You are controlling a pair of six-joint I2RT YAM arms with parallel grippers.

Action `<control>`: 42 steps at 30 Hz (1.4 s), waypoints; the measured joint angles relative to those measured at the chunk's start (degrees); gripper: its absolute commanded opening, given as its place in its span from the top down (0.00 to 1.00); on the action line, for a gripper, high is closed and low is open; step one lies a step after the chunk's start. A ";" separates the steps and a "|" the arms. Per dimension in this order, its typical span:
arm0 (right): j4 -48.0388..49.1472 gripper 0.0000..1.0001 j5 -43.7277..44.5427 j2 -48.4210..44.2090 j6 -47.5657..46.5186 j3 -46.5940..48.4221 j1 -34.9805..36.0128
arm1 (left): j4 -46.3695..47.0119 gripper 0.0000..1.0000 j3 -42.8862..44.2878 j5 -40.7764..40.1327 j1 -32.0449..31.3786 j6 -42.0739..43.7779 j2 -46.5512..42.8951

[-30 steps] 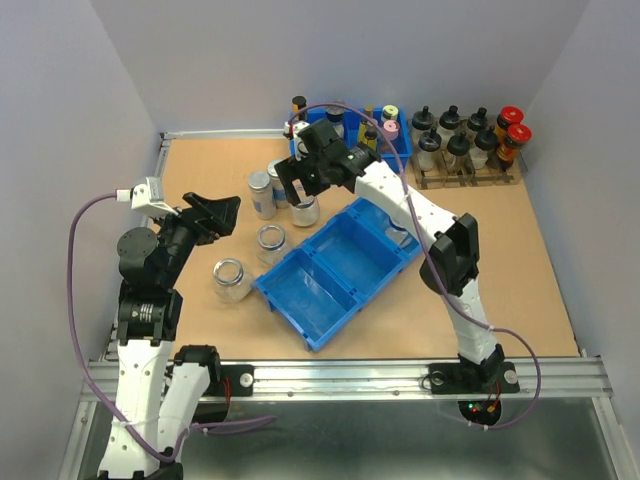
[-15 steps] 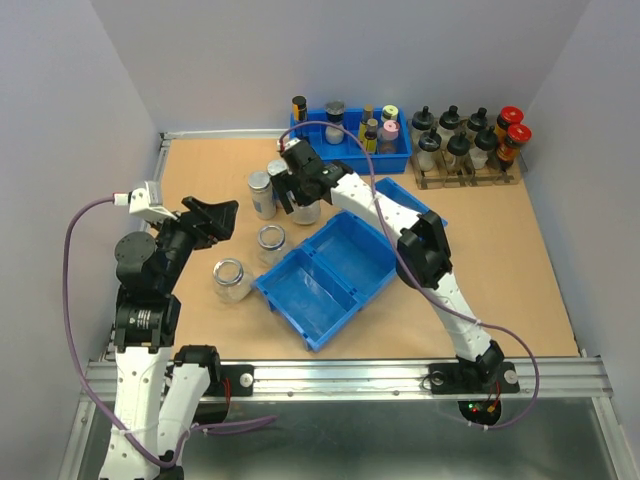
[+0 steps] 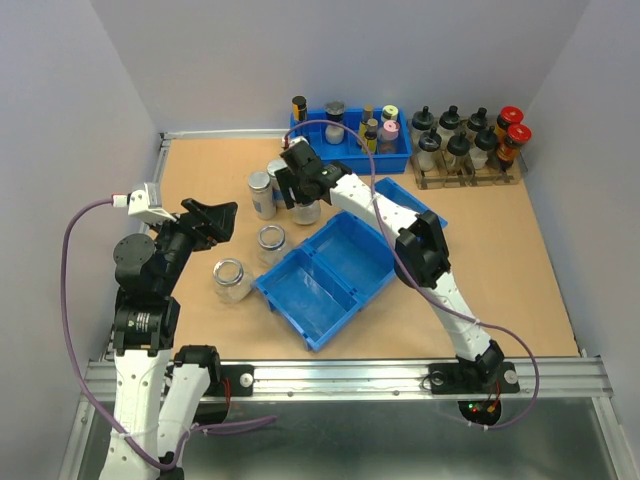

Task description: Organize the condiment bottles

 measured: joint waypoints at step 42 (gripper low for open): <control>-8.66 1.00 19.67 -26.88 30.71 -13.03 -9.60 | 1.77 0.01 -0.50 1.77 0.00 -2.62 0.17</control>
